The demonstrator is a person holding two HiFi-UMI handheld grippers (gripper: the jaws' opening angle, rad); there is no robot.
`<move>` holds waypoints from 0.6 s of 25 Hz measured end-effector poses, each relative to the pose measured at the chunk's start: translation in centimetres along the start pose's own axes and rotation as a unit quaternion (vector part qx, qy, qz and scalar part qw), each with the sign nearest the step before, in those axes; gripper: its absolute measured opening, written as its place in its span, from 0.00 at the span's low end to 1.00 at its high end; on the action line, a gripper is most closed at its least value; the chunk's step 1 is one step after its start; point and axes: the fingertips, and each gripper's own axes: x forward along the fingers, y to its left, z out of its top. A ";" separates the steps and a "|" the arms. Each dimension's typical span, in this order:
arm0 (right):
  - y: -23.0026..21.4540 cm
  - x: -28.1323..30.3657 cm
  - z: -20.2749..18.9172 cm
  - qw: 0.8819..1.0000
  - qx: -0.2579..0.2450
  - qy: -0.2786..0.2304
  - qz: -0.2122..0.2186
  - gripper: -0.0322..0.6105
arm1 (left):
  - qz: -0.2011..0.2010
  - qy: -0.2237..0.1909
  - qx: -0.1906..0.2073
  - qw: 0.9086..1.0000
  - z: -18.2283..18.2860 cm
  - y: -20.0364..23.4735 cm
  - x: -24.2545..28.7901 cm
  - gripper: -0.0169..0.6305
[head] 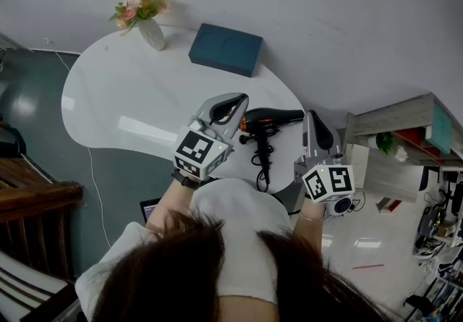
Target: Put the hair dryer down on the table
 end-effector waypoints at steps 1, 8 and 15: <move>0.0 0.0 0.0 1.000 0.000 0.000 0.001 0.05 | 0.000 0.000 0.000 1.000 0.0 0.0 0.0 0.12; 0.2 -0.3 -0.2 1.000 0.000 0.002 0.004 0.05 | -0.005 -0.004 0.002 1.000 0.0 -0.2 -0.2 0.12; -0.1 -0.6 -0.6 1.000 0.002 0.006 -0.003 0.05 | 0.002 -0.006 0.002 1.000 0.2 -0.1 -0.4 0.12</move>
